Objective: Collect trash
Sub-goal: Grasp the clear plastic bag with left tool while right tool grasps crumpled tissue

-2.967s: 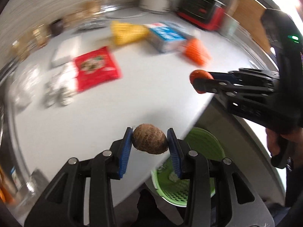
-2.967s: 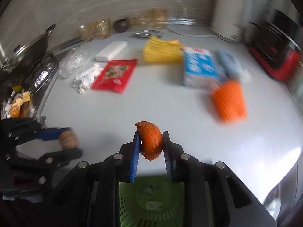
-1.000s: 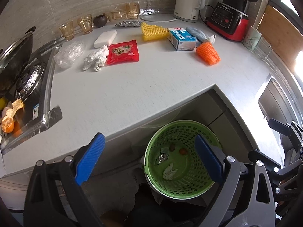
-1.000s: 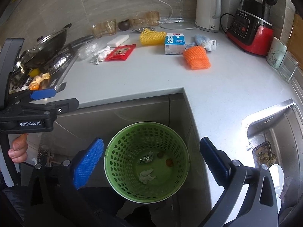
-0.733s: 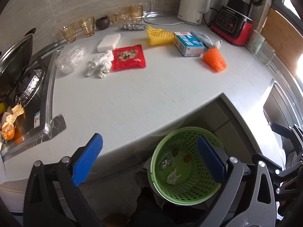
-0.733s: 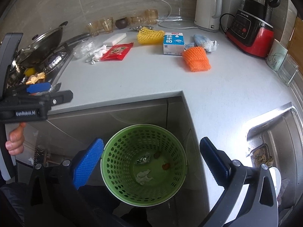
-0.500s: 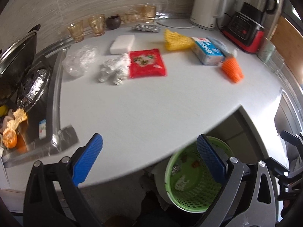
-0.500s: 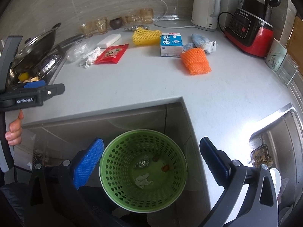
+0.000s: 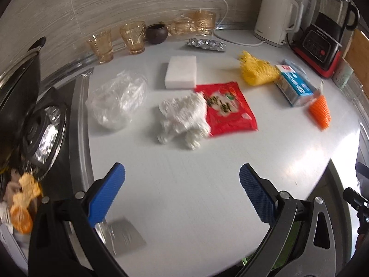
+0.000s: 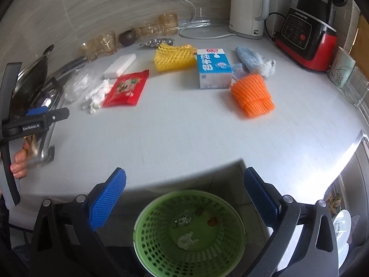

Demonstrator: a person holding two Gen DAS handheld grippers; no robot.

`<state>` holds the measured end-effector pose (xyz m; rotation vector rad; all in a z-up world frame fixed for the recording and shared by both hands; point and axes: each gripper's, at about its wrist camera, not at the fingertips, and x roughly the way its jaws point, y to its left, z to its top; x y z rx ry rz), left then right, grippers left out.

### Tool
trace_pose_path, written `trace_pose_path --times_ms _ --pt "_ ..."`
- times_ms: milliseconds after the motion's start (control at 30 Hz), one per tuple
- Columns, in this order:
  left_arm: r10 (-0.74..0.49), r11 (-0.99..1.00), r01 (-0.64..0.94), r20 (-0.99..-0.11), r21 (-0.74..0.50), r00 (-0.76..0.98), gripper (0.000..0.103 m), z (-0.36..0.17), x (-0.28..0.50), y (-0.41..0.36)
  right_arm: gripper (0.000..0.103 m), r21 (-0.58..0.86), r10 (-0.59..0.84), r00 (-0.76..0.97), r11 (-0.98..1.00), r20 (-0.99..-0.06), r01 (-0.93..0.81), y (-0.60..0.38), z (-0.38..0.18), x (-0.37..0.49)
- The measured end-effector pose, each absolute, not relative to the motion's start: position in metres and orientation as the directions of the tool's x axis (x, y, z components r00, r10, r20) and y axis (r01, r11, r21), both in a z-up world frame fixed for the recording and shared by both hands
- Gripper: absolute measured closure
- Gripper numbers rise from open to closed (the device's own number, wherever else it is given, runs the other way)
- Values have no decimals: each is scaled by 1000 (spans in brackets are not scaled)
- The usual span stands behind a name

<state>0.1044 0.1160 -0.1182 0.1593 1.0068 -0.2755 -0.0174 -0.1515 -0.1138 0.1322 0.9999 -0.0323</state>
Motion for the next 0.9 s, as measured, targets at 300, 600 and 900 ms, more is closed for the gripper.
trace_pose_path --times_ms 300,600,900 --pt "-127 980 197 -841 -24 526 8 -126 186 157 2 117 60 541 991 -839 71 -116 -113 44" --pt "-126 989 127 -862 -72 491 8 -156 259 176 2 107 123 543 992 -830 -61 -58 -107 101" --pt "-147 988 95 -901 -118 407 39 -180 291 169 2 91 175 524 979 -834 -182 -7 -115 151"
